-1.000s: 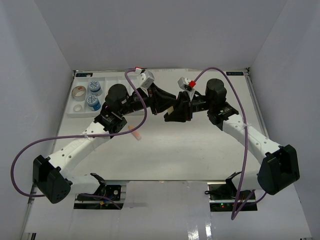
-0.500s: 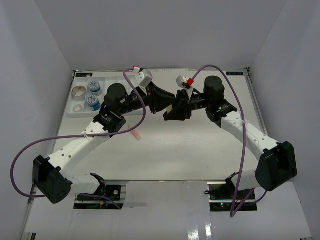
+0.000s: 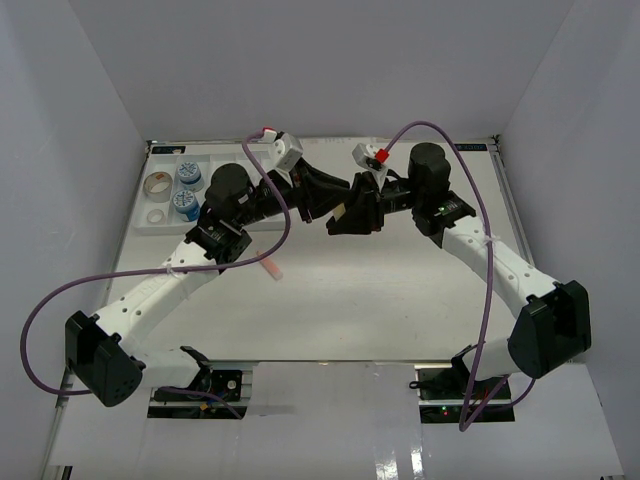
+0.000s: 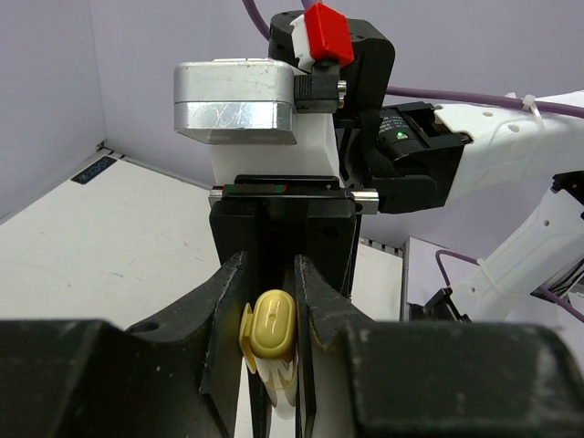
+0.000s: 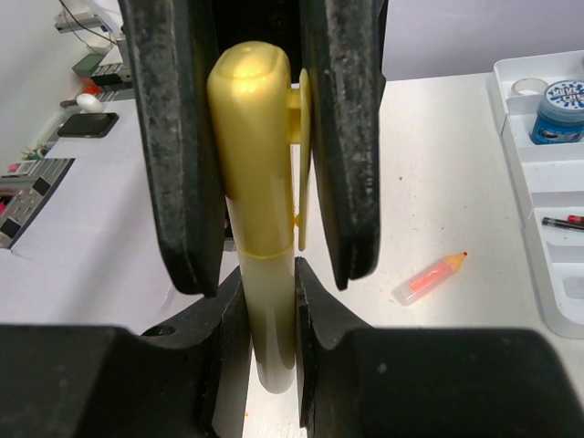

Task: Sort the stationery into containers
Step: Close the pen cap on the pen.

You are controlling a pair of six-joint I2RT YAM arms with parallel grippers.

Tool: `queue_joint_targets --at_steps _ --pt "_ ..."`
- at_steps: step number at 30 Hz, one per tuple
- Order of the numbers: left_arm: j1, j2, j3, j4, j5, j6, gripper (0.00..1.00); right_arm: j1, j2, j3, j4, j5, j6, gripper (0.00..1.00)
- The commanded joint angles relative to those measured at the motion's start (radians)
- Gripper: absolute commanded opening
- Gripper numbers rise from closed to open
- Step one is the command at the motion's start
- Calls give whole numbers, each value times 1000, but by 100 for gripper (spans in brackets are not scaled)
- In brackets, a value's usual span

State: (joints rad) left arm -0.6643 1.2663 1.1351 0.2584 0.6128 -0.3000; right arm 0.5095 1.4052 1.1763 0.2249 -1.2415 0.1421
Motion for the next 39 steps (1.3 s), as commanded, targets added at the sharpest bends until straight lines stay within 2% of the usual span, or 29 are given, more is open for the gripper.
queue_joint_targets --at_steps 1,12,20,27,29,34,39 --pt "-41 80 -98 -409 205 22 0 -51 -54 184 241 116 17 8" --pt "-54 122 -92 -492 202 64 0 -58 -68 187 243 126 13 8" --pt "-63 117 -97 -489 171 59 0 -62 -81 149 254 129 16 8" --pt "-61 65 -20 -438 67 42 0 -62 -127 -41 275 137 34 8" --pt "-63 70 12 -436 47 73 0 -60 -143 -92 315 134 57 12" --pt "-61 90 48 -400 80 111 0 -60 -161 -236 359 136 103 16" --pt "-61 90 42 -364 117 139 0 -60 -173 -302 380 134 109 19"
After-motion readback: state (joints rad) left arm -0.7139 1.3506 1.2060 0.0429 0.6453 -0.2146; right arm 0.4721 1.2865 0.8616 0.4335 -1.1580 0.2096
